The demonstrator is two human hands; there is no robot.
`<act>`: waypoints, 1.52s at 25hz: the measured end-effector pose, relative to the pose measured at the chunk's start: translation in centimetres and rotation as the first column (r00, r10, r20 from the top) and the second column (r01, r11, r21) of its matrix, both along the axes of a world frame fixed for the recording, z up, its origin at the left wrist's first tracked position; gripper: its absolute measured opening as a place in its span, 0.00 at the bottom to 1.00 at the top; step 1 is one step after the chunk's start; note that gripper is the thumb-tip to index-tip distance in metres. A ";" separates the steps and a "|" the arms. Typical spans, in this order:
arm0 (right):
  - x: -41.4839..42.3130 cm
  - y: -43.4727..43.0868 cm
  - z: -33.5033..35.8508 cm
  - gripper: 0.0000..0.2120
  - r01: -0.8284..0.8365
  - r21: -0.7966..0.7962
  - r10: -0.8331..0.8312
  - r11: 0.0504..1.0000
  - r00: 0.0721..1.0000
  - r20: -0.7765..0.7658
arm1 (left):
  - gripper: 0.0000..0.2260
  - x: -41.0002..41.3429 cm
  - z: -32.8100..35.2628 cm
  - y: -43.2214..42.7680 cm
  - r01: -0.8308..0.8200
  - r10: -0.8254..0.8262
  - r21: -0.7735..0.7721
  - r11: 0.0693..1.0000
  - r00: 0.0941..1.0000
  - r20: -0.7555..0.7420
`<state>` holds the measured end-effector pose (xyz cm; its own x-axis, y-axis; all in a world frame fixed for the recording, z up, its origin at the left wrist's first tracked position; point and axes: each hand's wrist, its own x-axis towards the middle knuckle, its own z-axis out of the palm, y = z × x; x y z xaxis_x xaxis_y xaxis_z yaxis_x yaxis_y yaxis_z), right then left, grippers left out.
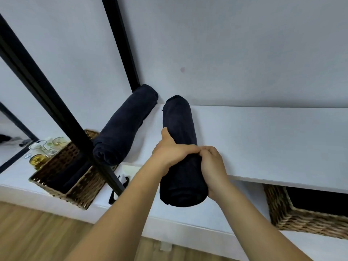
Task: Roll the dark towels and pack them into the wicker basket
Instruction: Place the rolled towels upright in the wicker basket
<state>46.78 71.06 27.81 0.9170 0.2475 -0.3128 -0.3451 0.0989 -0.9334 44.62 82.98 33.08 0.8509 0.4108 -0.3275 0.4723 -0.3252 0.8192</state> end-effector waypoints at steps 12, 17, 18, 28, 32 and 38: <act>-18.8 3.2 0.1 0.24 -0.095 0.352 0.147 0.931 0.981 -0.125 | 0.43 -21.3 -1.6 3.8 0.201 -0.175 -0.084 0.976 0.953 0.248; -29.9 11.9 -2.7 0.26 -0.186 0.352 0.258 0.918 0.951 -0.172 | 0.35 -33.2 -3.8 12.9 0.081 0.028 -0.422 0.903 0.969 0.246; -31.5 13.3 -3.0 0.27 -0.196 0.383 0.290 0.903 0.935 -0.205 | 0.32 -35.2 -4.2 14.2 0.060 0.064 -0.505 0.861 0.972 0.225; -39.1 25.8 -5.8 0.26 -0.428 0.444 0.599 0.787 0.701 -0.387 | 0.32 -43.3 -9.5 27.8 -0.265 0.398 -0.596 0.758 0.912 0.100; -35.7 32.9 -7.8 0.28 -0.482 0.365 0.601 0.796 0.703 -0.381 | 0.38 -40.2 -10.4 34.7 -0.307 0.328 -0.410 0.859 0.944 -0.020; -25.4 43.8 -11.5 0.29 -0.485 0.255 0.547 0.836 0.766 -0.338 | 0.25 -31.2 -11.6 43.6 -0.353 0.345 -0.328 0.876 0.935 -0.083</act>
